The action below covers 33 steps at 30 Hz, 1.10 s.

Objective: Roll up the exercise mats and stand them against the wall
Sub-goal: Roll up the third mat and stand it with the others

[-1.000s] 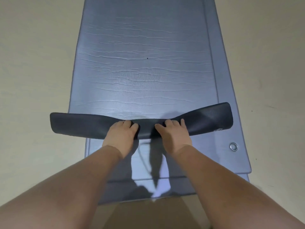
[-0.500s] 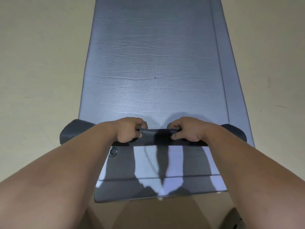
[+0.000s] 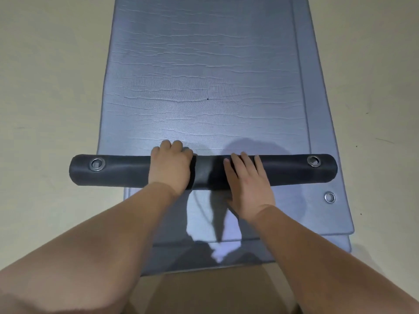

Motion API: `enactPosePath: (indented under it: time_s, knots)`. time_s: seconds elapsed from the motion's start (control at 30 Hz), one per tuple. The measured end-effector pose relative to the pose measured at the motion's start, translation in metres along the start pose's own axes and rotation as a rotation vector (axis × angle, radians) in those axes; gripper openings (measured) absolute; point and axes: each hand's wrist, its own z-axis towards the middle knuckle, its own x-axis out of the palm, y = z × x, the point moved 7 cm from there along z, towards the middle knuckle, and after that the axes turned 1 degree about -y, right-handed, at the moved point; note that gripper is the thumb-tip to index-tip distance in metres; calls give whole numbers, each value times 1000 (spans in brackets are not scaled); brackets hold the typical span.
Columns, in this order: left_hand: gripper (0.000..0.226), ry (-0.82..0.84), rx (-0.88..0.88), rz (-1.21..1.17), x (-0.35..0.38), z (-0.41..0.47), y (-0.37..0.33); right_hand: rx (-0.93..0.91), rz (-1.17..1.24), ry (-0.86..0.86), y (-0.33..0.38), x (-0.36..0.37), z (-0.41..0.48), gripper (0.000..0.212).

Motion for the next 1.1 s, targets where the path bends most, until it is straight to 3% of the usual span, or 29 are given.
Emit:
enactPosePath:
  time_s: [0.1,0.2,0.27,0.4,0.53,0.6,0.67,0.73,0.9,1.1]
  knots:
    - [32,-75,104,9,2,-18,-6,-9,-20,-63,-2,-3,15,67]
    - [71,32,157,5,11,-29,-10,-30,-76,57,1,1,28,72]
    - [77,101,147,36,16,-28,-11,-42,-97,126,1,2,31,75]
    - [66,208,166,35,10,-18,-14,-55,4,235,-5,-7,38,73]
    - [51,439,268,-112,-1,-2,-5,-96,174,357,-16,-28,45,39]
    - [52,637,275,-307,-3,-1,3,-88,325,512,-19,-37,42,49]
    - [37,810,270,-472,1,-6,7,-91,422,635,-18,-40,37,60]
    - [27,867,271,-563,6,-8,4,-77,474,671,-18,-36,34,60]
    - [37,771,133,-646,7,13,17,-38,527,471,-31,-35,35,53]
    - [43,539,74,-624,-7,47,30,-27,194,-252,-12,-51,11,53]
